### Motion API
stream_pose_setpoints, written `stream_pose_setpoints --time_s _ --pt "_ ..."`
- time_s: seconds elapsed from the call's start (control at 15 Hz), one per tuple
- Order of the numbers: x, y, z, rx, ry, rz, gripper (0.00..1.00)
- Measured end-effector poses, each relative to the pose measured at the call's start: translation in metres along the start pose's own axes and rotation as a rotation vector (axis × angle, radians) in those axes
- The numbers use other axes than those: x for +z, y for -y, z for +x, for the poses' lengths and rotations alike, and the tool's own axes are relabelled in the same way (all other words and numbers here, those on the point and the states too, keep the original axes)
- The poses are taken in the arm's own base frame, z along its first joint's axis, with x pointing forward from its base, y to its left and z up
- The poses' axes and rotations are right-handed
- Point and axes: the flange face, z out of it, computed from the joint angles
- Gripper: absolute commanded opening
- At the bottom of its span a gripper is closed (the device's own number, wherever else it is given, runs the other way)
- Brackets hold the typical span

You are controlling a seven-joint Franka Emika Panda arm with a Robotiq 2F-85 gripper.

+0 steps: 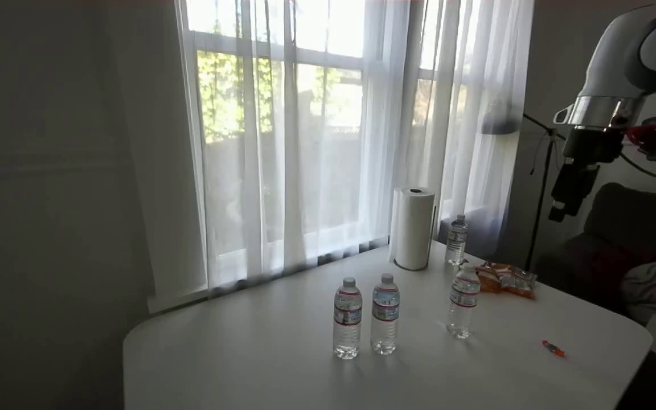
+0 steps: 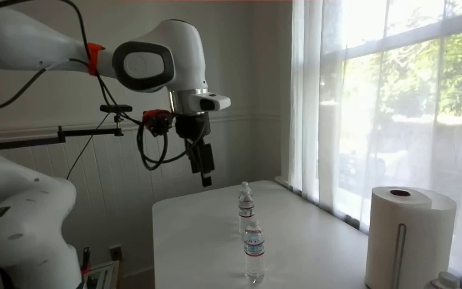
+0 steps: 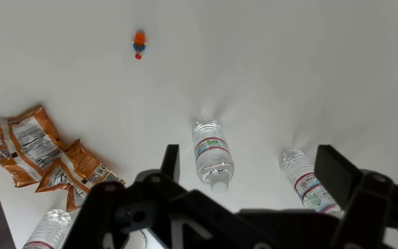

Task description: Put the orange toy man upright on the far right water bottle

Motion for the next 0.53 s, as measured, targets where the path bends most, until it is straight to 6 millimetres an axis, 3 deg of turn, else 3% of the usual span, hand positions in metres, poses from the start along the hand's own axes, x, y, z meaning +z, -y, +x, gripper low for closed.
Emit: stream_pose_setpoints --time_s 0.2,0.53 --pt "0.025 -0.009 0.009 0.093 0.073 -0.008 1.00" --pt "0.096 -0.045 0.034 0.223 0.271 -0.021 1.00"
